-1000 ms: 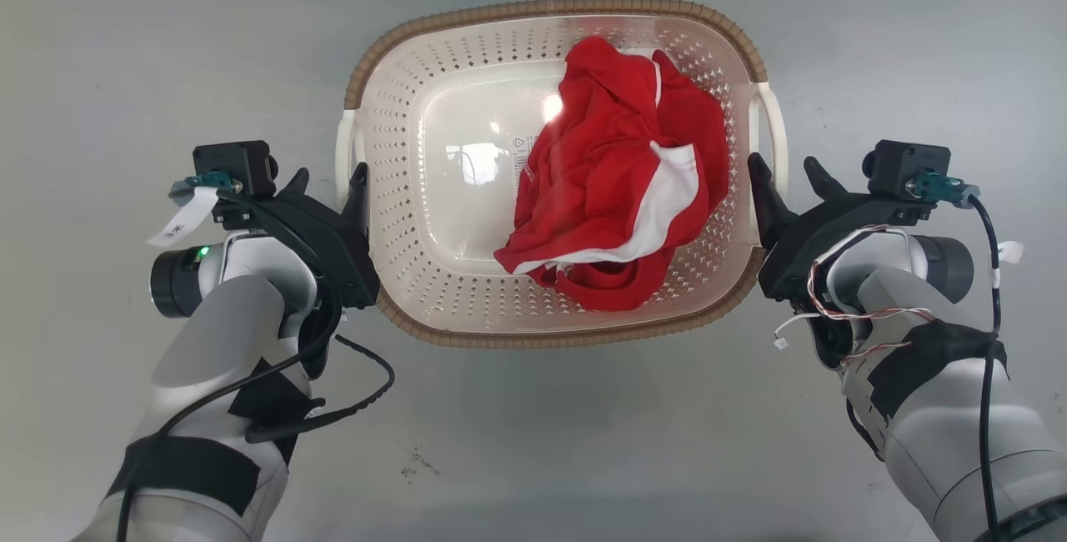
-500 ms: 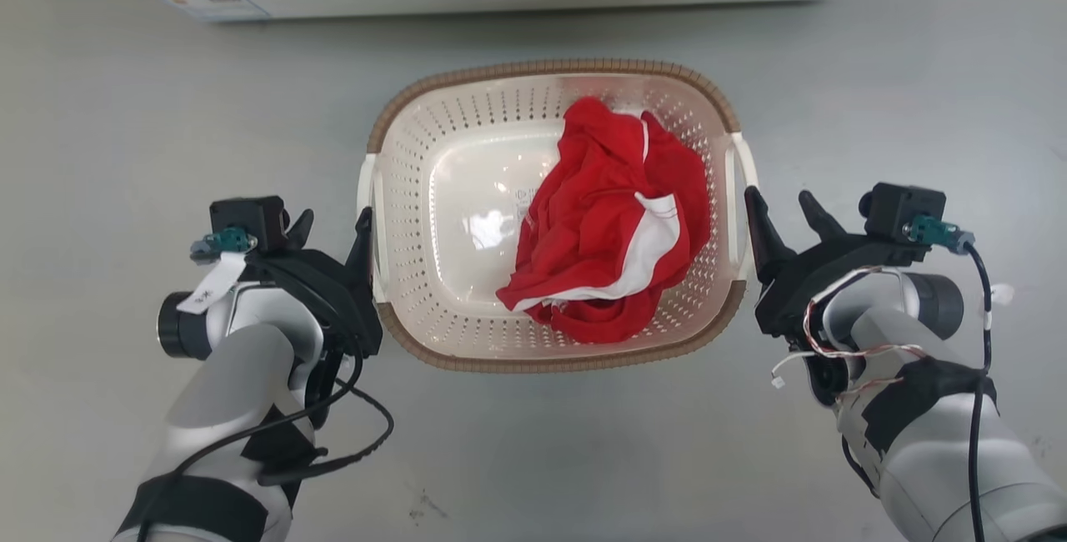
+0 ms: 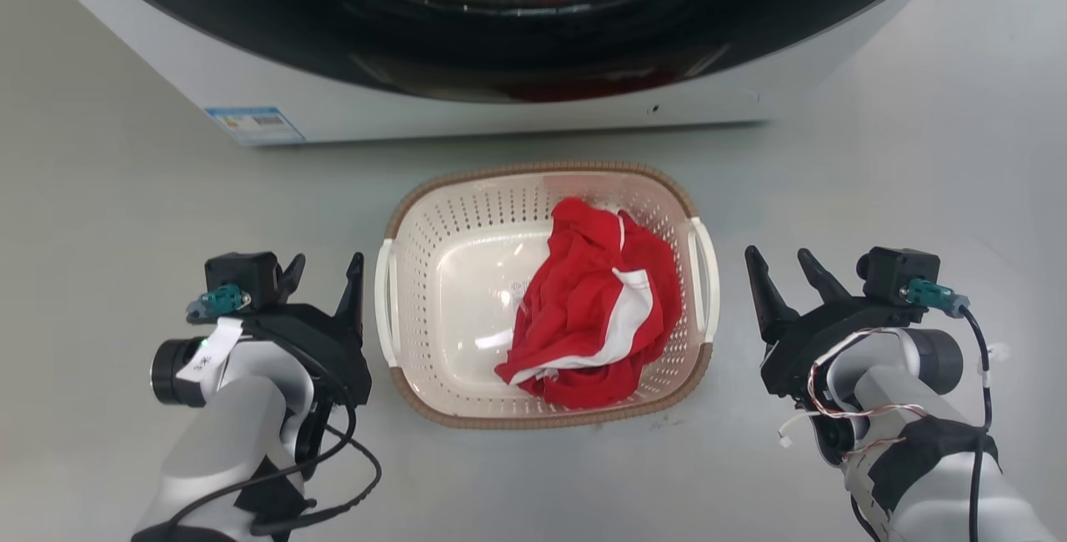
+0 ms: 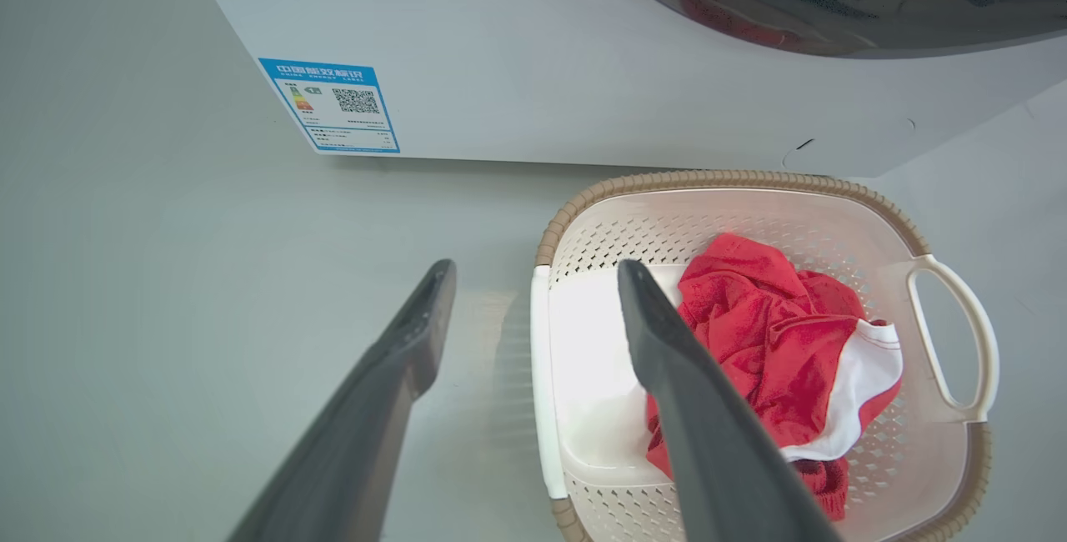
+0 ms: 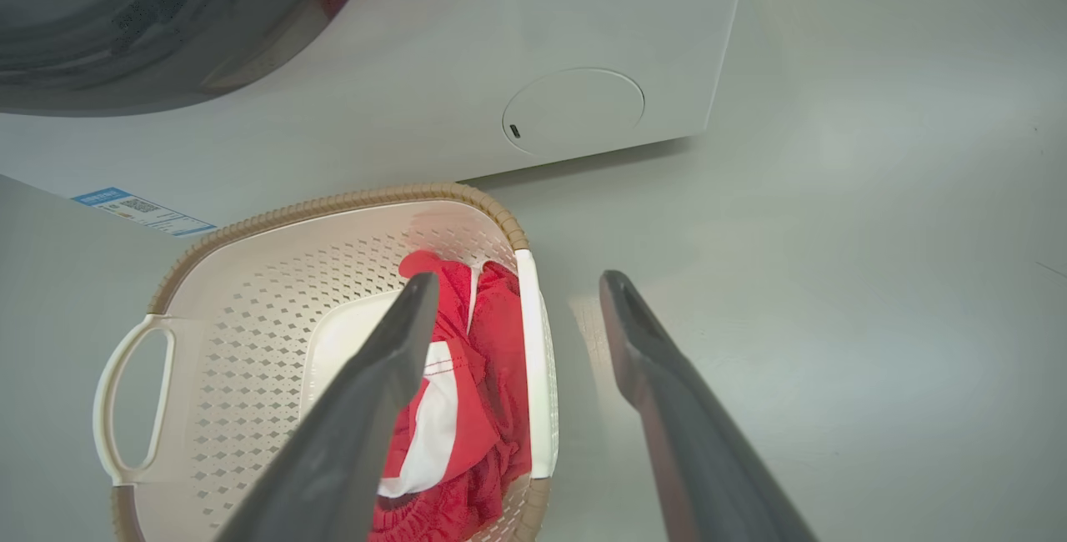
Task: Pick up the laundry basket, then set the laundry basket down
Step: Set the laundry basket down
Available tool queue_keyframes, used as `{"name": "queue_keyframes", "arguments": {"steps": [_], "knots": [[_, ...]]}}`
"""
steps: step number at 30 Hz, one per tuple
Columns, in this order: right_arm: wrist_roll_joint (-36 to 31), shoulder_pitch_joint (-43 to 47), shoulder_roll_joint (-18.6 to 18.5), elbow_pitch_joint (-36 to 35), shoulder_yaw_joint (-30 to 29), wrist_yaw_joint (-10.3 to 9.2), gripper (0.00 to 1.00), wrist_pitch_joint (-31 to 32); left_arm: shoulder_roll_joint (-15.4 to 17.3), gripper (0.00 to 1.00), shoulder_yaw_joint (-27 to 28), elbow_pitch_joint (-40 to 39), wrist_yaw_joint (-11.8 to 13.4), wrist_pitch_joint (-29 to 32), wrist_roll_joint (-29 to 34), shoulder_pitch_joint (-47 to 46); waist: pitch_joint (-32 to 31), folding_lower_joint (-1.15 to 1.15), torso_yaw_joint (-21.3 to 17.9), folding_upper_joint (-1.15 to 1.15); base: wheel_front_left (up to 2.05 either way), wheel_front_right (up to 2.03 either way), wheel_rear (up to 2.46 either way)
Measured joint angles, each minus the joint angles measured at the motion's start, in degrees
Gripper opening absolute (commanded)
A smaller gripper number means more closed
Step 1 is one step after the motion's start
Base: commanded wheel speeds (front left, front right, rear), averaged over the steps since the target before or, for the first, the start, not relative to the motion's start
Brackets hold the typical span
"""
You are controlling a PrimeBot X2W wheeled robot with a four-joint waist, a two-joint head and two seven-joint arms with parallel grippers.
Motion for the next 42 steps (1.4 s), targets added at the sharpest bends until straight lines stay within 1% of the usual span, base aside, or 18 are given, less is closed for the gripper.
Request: {"name": "queue_keyframes", "arguments": {"steps": [3, 6, 10, 11, 14, 20, 22, 28, 34, 39, 42], "knots": [[-0.43, 1.62, -0.55, -2.12, -0.94, -0.13, 1.0, 0.0, 0.23, 1.0, 0.2, -1.19, 0.0, -0.04, 0.02, 1.8, -2.51, 0.0, -0.22, 0.0, 0.0, 0.0, 0.0], [-0.88, 3.52, -1.22, -4.31, -1.98, -0.88, 1.0, 0.0, 0.35, 1.0, 0.41, -2.44, 0.0, -0.04, 0.18, 3.75, -5.05, 0.0, -0.41, 0.0, 0.0, 0.0, 0.0], [-1.81, 6.6, -2.34, -7.11, -3.13, -2.05, 1.0, -0.01, 0.54, 1.0, 0.91, -6.09, 0.56, -0.04, 0.97, 6.6, -8.46, 0.0, -0.58, 0.0, 0.0, 0.0, 0.0], [-2.54, 8.09, -2.85, -8.65, -3.49, -2.61, 1.0, -0.01, 0.79, 1.0, 1.05, -8.04, 1.09, -0.04, 1.33, 8.12, -10.18, -0.01, -0.62, 0.0, 0.0, 0.0, 0.0], [-2.93, 10.42, -3.11, -11.35, -4.59, -3.63, 1.0, 0.0, 1.22, 1.0, 1.23, -11.27, 1.98, -0.04, 1.96, 10.75, -12.74, -0.01, -0.62, 0.0, 0.0, 0.0, 0.0], [-5.53, 15.44, -4.13, -16.69, -5.45, -5.24, 1.0, 0.0, 1.96, 1.0, 1.68, -18.26, 3.56, -0.04, 3.37, 16.49, -17.88, 0.0, -0.49, 0.0, 0.0, 0.0, 0.0], [-6.23, 17.35, -4.64, -18.82, -5.88, -5.83, 1.0, -0.01, 2.31, 1.0, 1.67, -21.03, 3.76, -0.04, 4.71, 18.66, -19.6, 0.0, -0.43, 0.0, 0.0, 0.0, 0.0], [-8.82, 22.65, -6.3, -25.39, -6.68, -7.71, 1.0, 0.0, 4.01, 1.0, 1.77, -29.87, 5.57, -0.04, 6.55, 25.56, -24.28, 0.0, -0.29, -0.01, 0.0, 0.0, 0.0], [-10.57, 28.26, -7.62, -31.96, -7.31, -9.55, 1.0, -0.01, 5.02, 1.0, 2.14, -39.06, 7.6, -0.05, 8.61, 32.36, -28.01, 0.0, -0.18, 0.0, 0.0, 0.0, 0.0], [-12.25, 33.12, -8.67, -37.84, -8.21, -10.65, 1.0, -0.01, 5.5, 1.0, 2.29, -46.07, 9.04, -0.05, 9.58, 37.15, -30.31, 0.0, -0.06, 0.0, 0.0, 0.0, 0.0], [-12.98, 35.21, -8.86, -40.87, -8.49, -11.13, 1.0, -0.01, 6.34, 1.0, 2.66, -50.05, 9.61, -0.07, 9.99, 39.62, -31.21, 0.0, -0.01, 0.0, 0.0, 0.0, 0.0]]}}
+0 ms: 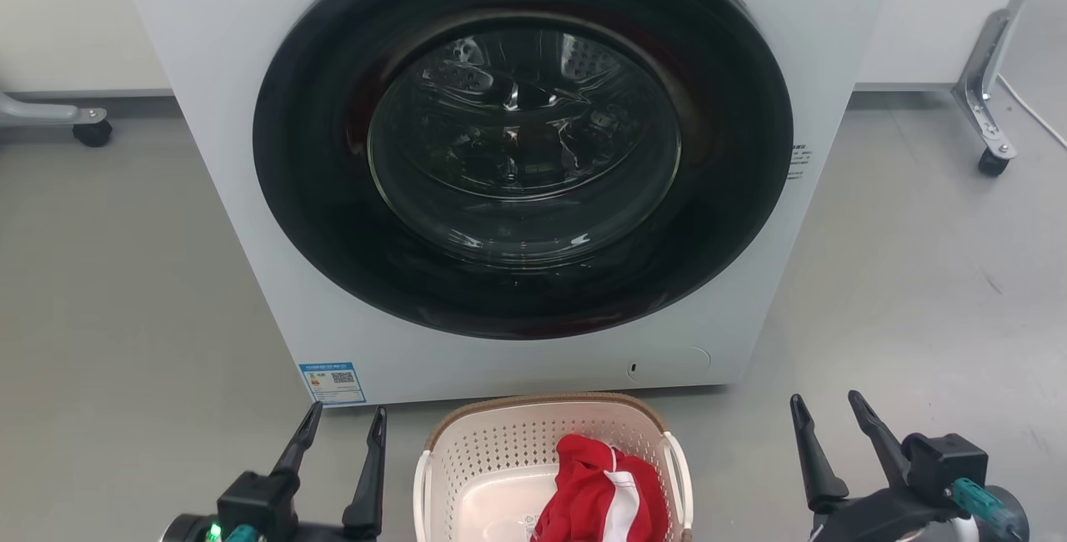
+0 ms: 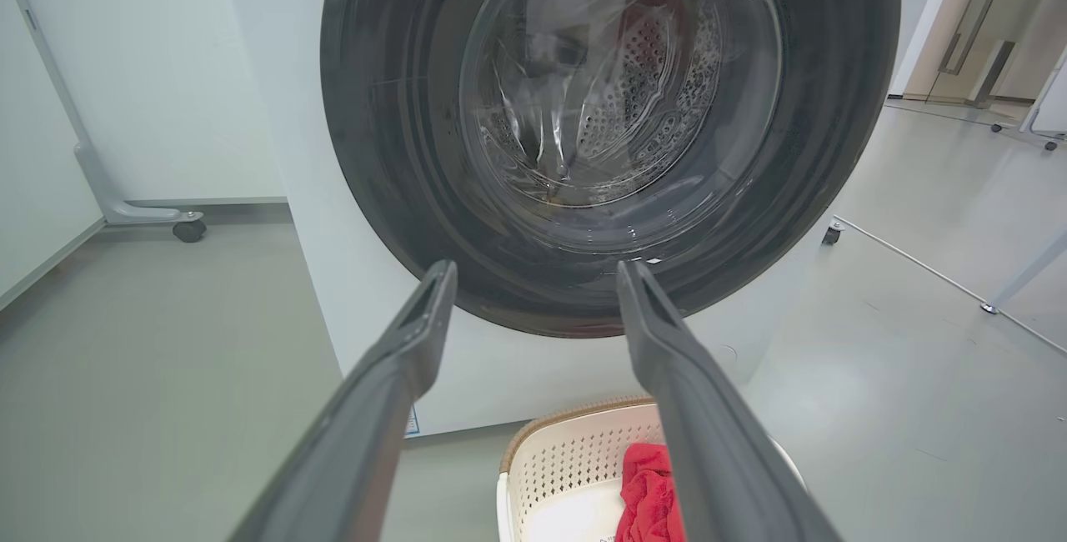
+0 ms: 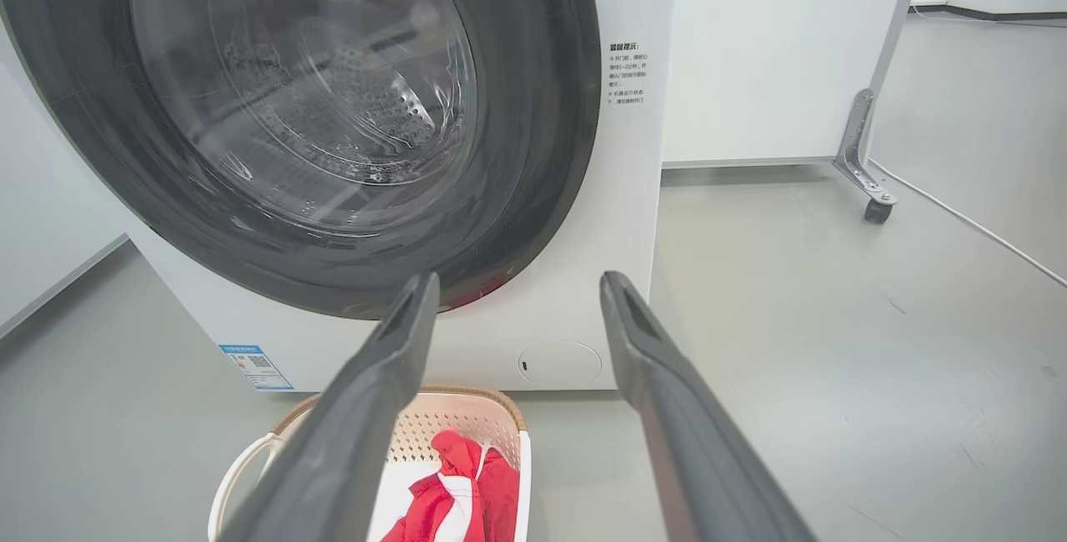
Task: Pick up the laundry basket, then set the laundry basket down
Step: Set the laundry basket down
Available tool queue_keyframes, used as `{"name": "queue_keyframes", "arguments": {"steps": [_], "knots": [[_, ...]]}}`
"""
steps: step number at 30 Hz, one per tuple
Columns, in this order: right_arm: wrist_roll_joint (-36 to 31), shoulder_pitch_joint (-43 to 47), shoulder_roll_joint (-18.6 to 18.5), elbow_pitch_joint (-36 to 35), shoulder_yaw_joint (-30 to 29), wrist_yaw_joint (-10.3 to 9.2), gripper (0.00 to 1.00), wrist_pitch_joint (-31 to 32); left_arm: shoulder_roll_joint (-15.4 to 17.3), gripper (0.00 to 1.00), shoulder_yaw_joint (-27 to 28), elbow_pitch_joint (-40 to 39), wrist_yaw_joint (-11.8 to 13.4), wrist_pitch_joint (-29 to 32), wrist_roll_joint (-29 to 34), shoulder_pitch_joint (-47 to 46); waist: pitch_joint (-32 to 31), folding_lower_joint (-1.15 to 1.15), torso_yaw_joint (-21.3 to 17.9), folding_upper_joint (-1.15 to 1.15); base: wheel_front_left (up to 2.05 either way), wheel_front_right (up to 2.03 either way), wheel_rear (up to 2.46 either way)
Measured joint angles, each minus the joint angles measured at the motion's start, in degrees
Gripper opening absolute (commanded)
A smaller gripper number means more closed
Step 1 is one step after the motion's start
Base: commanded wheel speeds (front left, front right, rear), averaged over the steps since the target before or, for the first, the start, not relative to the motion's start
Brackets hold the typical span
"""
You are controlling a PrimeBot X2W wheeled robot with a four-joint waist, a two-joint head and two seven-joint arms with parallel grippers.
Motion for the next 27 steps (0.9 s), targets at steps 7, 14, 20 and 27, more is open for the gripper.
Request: {"name": "queue_keyframes", "arguments": {"steps": [7, 14, 20, 27], "knots": [[-0.88, 4.48, -0.85, -5.91, -1.45, -1.05, 1.0, 0.0, 0.78, 1.0, 0.58, -6.3, 1.49, 0.0, 0.42, 5.28, -0.38, 0.01, -0.21, 0.01, 0.0, 0.0, 0.0], [-1.65, 7.94, -0.91, -9.07, -2.4, -1.57, 1.0, 0.0, 0.8, 1.0, 1.79, -9.42, 2.45, 0.01, 0.48, 8.5, -0.4, 0.01, -0.26, 0.01, 0.0, 0.0, 0.0], [-2.31, 10.2, -0.99, -10.74, -3.27, -2.04, 1.0, 0.0, 1.0, 1.0, 2.74, -11.45, 2.93, 0.88, 0.48, 10.71, -0.3, 0.01, -0.18, 0.01, 0.0, 0.0, 0.0], [-2.63, 11.6, -1.1, -11.84, -4.31, -2.27, 1.0, 0.0, 1.07, 1.0, 4.58, -13.15, 3.45, 2.48, 0.48, 12.6, -0.37, 0.01, -0.14, 0.01, 0.0, 0.0, 0.0]]}}
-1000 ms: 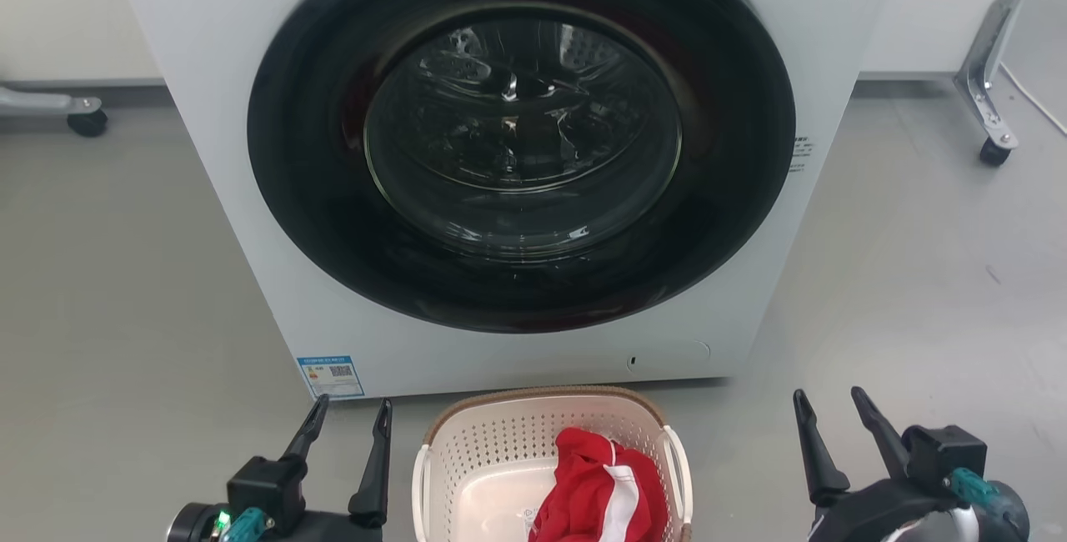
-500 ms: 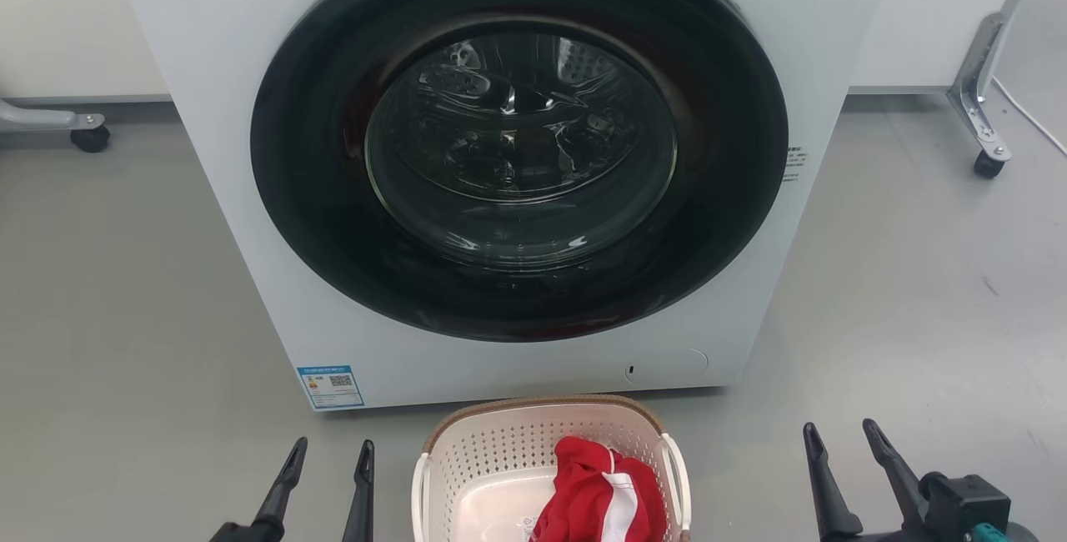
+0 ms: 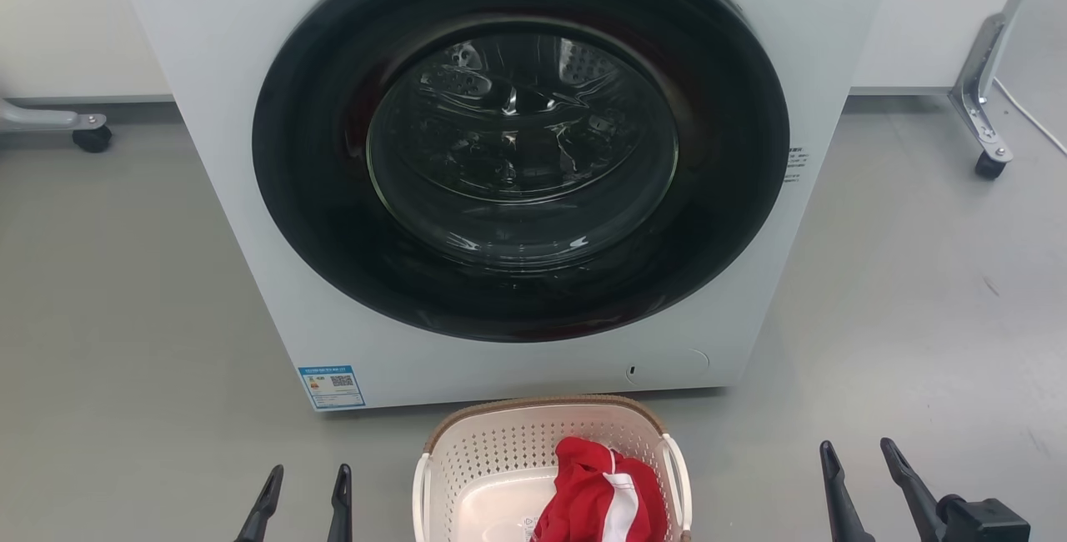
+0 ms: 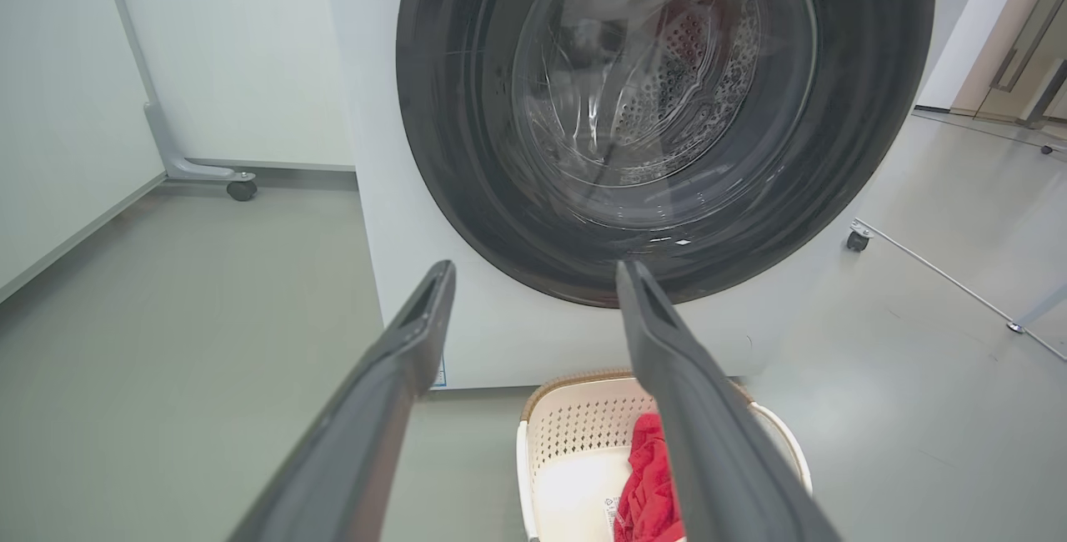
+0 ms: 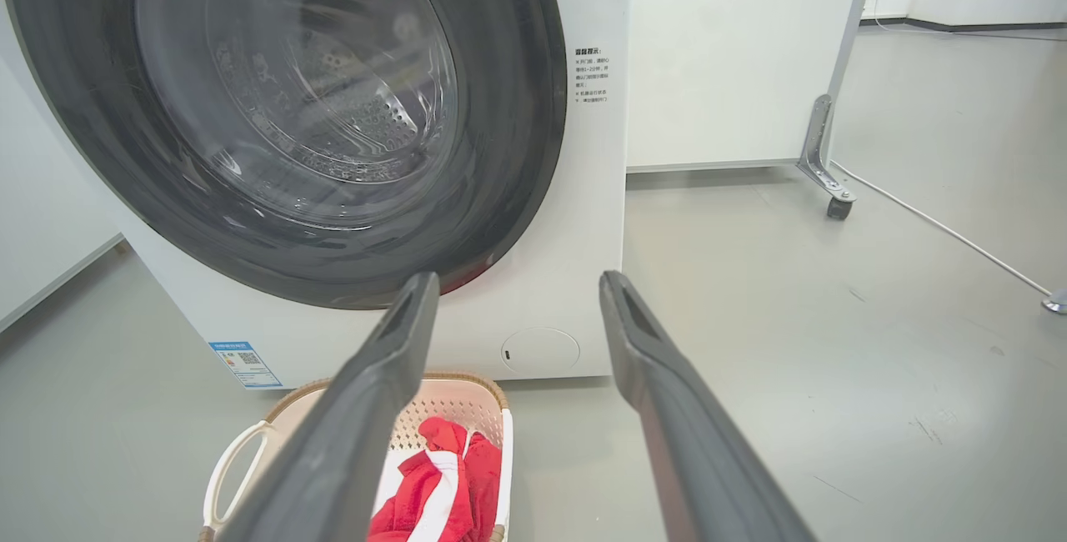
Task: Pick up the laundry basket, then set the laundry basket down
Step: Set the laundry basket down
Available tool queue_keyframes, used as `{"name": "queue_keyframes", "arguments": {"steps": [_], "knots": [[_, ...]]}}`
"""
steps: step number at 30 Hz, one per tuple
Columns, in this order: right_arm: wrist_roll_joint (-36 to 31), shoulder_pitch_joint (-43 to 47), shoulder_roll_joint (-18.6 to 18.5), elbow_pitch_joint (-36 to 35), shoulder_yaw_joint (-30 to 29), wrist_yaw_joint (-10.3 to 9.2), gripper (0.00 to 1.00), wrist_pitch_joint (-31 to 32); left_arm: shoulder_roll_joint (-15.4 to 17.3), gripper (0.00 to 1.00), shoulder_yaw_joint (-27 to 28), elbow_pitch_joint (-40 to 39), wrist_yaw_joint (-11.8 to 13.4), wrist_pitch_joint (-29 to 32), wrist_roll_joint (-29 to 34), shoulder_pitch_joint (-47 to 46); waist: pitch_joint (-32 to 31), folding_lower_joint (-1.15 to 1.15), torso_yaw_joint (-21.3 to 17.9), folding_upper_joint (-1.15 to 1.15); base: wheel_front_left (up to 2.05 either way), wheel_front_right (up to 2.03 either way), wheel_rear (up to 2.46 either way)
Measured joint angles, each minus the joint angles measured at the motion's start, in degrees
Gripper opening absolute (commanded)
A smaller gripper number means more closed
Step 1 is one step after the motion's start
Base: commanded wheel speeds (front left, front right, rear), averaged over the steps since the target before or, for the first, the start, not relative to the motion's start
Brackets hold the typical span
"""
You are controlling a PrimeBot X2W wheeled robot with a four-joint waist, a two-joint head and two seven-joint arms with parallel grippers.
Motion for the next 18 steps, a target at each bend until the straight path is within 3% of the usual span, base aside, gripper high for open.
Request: {"name": "queue_keyframes", "arguments": {"steps": [18], "knots": [[-1.44, 1.02, -0.02, -2.11, -1.42, -0.23, 1.0, 0.16, -0.45, 1.0, 1.13, -3.28, 0.51, 4.48, 1.47, 1.21, 0.28, 0.0, 0.18, 0.0, 0.0, 0.0, 0.0]]}}
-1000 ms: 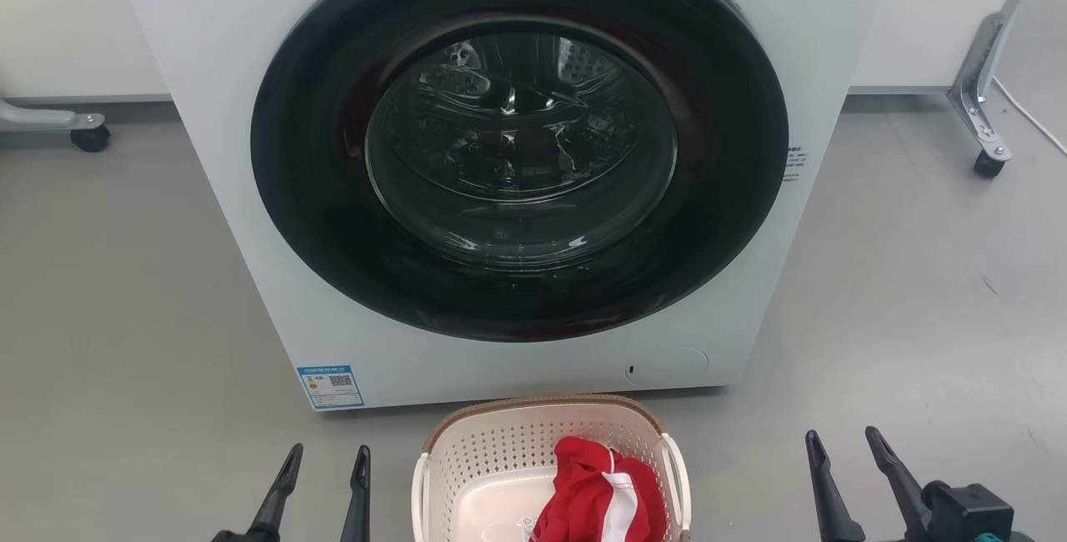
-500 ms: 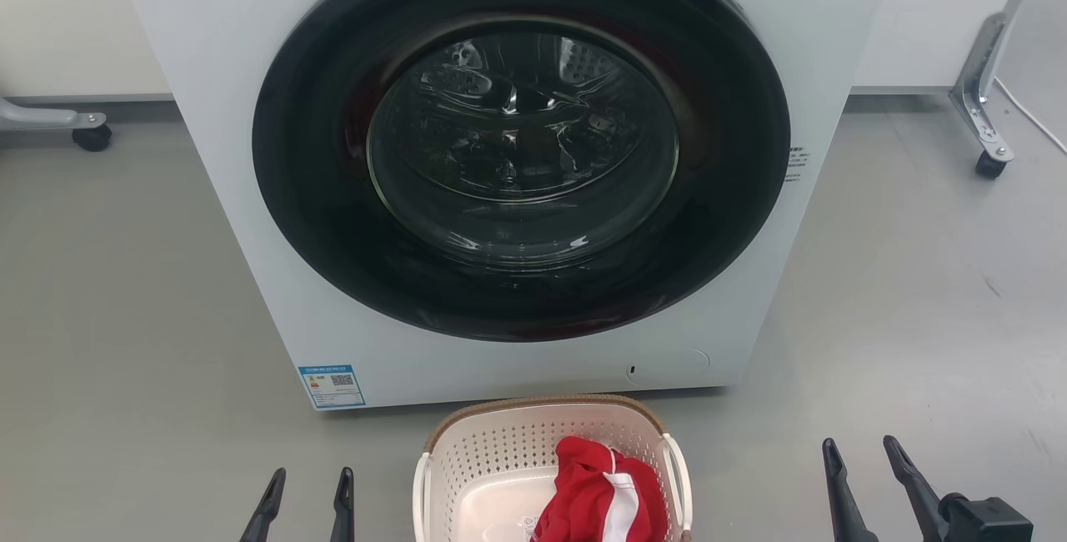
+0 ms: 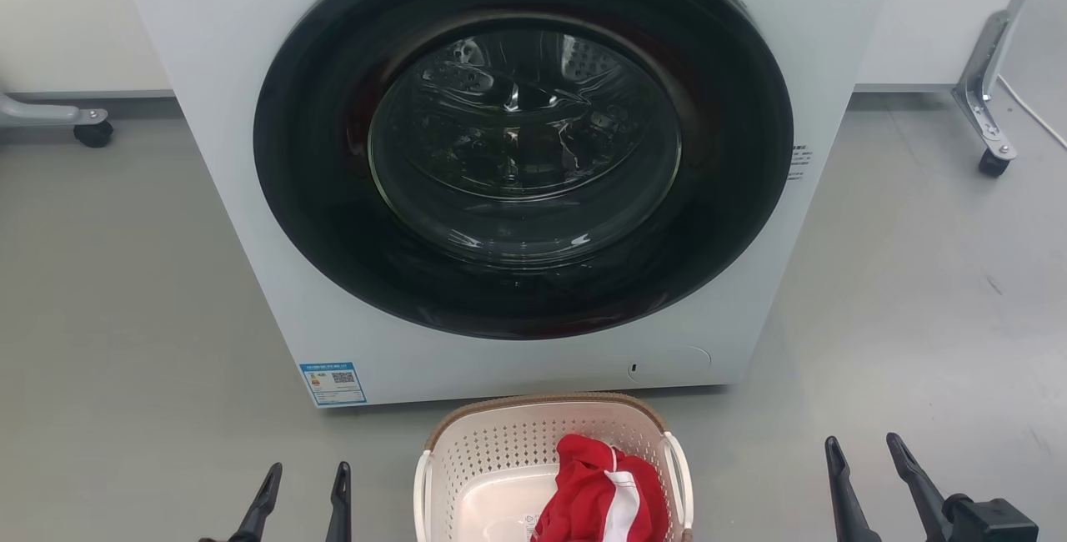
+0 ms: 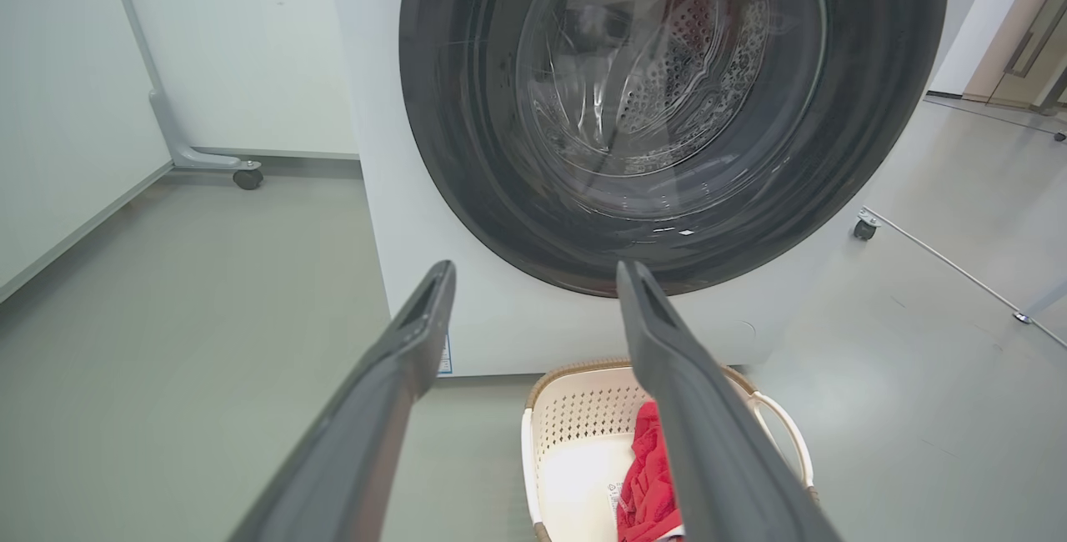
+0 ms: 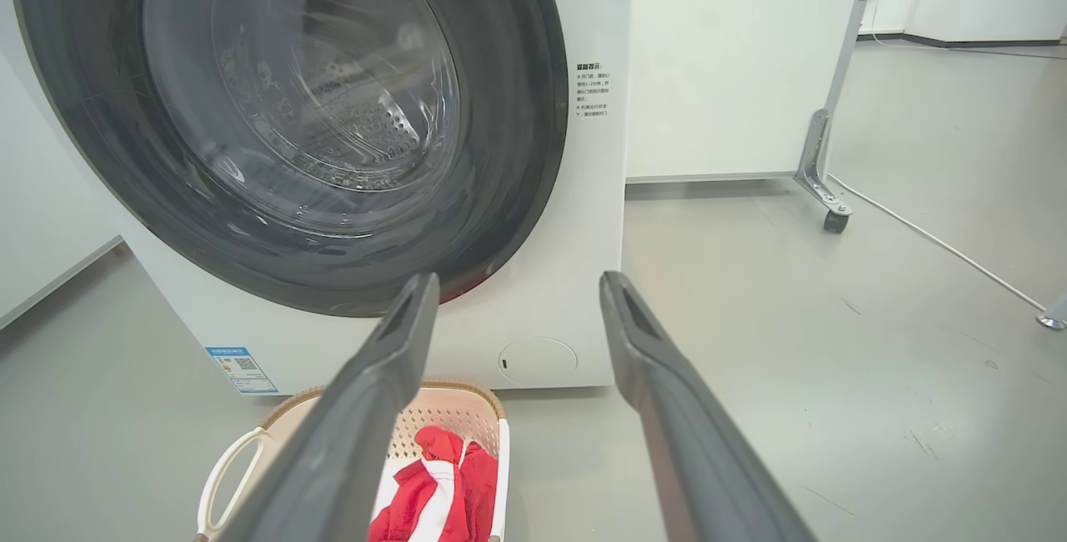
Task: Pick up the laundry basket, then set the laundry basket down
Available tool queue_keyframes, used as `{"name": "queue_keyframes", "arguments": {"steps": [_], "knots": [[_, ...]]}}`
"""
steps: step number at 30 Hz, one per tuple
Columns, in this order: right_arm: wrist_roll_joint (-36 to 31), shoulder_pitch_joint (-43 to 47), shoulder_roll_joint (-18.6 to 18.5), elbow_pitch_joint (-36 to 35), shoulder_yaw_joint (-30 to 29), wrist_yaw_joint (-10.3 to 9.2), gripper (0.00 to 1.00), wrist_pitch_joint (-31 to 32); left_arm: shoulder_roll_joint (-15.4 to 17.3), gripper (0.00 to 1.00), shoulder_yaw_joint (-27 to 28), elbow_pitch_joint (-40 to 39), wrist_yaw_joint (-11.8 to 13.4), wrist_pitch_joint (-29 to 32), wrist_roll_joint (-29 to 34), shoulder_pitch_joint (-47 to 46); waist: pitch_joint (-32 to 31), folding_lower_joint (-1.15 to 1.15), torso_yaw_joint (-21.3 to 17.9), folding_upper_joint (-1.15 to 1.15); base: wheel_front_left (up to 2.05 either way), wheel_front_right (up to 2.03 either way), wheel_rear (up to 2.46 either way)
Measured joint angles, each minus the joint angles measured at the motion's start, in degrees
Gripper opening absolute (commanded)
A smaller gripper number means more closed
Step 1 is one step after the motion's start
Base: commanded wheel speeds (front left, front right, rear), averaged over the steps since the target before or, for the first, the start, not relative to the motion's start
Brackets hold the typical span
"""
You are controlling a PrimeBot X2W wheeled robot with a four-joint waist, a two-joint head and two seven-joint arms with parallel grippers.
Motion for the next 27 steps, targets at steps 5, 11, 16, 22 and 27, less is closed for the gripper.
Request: {"name": "queue_keyframes", "arguments": {"steps": [5, 11, 16, 22, 27], "knots": [[-0.36, 0.07, 0.0, -0.33, -0.29, -0.05, 1.0, 0.44, -0.05, 1.0, 0.29, -0.59, 0.01, 1.05, 0.13, 0.35, -0.02, 0.0, 0.03, 0.0, 0.0, 0.0, 0.0], [-0.51, 0.31, 0.01, -0.74, -0.59, -0.07, 1.0, 0.85, -0.16, 1.0, 0.54, -1.38, 0.03, 2.27, 0.63, 1.06, -0.01, 0.0, 0.06, 0.0, 0.0, 0.0, 0.0], [-0.48, 0.47, 0.2, -0.78, -0.58, -0.05, 0.0, 1.0, -0.56, 0.0, 0.44, -1.36, 0.0, 2.98, 1.02, 1.08, 0.01, 0.0, 0.08, 0.0, 0.0, 0.0, 0.0], [0.44, 1.98, 1.67, 1.04, -0.67, 0.14, 0.0, 1.52, -1.24, 0.0, 0.44, 0.69, -0.1, 3.23, 0.16, 1.56, 0.01, 0.0, 0.09, 0.0, 0.0, 0.0, 0.0], [3.02, 1.96, 2.02, 1.27, -2.14, 0.81, 0.0, 2.48, -1.67, 0.0, 1.43, 1.3, -0.78, 3.72, -2.59, 1.55, -0.02, 0.0, 0.12, 0.0, 0.0, 0.0, 0.0]]}}
